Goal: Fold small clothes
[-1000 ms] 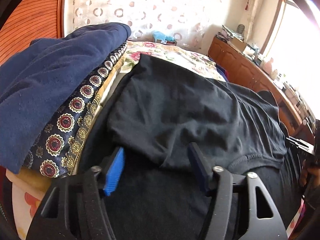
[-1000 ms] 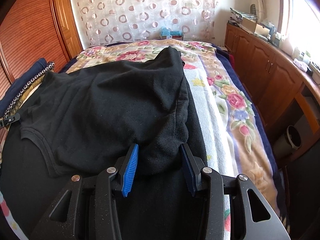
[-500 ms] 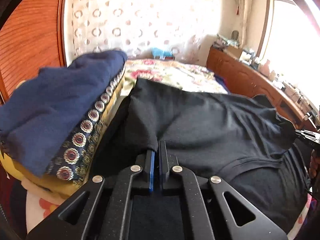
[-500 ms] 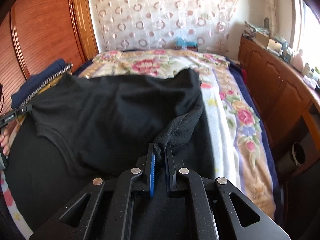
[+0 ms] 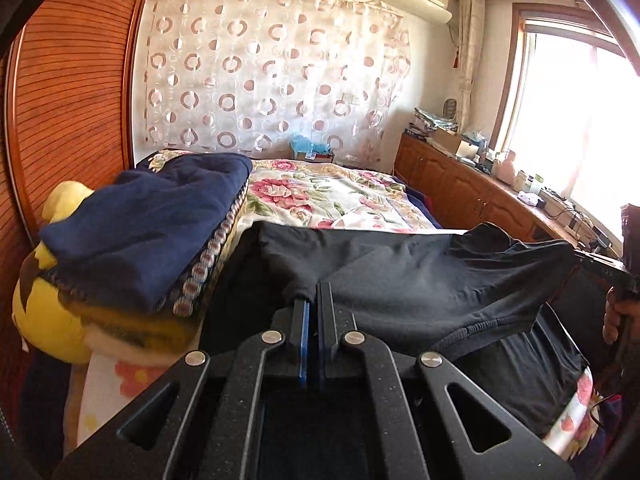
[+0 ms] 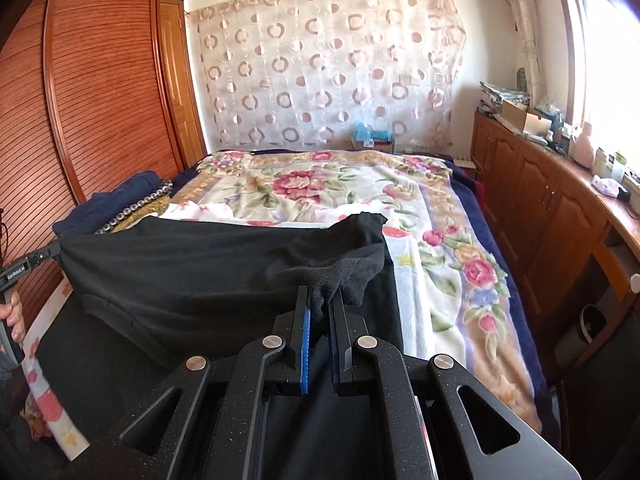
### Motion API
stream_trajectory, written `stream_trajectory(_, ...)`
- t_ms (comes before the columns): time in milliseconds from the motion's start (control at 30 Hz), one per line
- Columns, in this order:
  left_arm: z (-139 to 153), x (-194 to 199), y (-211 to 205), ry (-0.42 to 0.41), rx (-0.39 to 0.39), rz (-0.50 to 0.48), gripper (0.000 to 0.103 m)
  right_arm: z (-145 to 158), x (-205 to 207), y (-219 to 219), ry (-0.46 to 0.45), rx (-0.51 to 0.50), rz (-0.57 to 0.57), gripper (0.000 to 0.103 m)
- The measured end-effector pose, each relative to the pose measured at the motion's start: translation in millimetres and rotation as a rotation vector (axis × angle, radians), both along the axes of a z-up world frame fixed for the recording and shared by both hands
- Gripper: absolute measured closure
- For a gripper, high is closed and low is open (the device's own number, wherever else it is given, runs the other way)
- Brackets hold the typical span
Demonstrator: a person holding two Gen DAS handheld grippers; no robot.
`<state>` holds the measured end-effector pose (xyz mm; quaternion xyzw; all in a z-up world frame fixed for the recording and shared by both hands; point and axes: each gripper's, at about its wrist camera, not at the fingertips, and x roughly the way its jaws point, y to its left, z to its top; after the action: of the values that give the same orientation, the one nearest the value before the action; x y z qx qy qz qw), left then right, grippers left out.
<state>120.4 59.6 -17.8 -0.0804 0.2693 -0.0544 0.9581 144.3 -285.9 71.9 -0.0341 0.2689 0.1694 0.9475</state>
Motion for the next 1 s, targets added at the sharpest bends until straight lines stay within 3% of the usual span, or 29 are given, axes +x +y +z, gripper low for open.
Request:
stream_trajectory(233,-14.9,-42.3,-7.0,0.013,0.011,-0.006,0.099,-18.6,-39.4,-7.8,0.010,-0.006,-0.009,0.096)
stream_trajectory(600,-20.8,-90.4,-11.1,0.033,0.030,-0.016,0.099,-22.1,-107.4,-28.0,0.029,0.023,-0.030,0.096)
stream_trajectory(1000,-63.1,-98.1,-7.7,0.158,0.042,-0.014,0.099,-41.3,-97.9,-24.1,0.137,-0.023,-0.055,0.096)
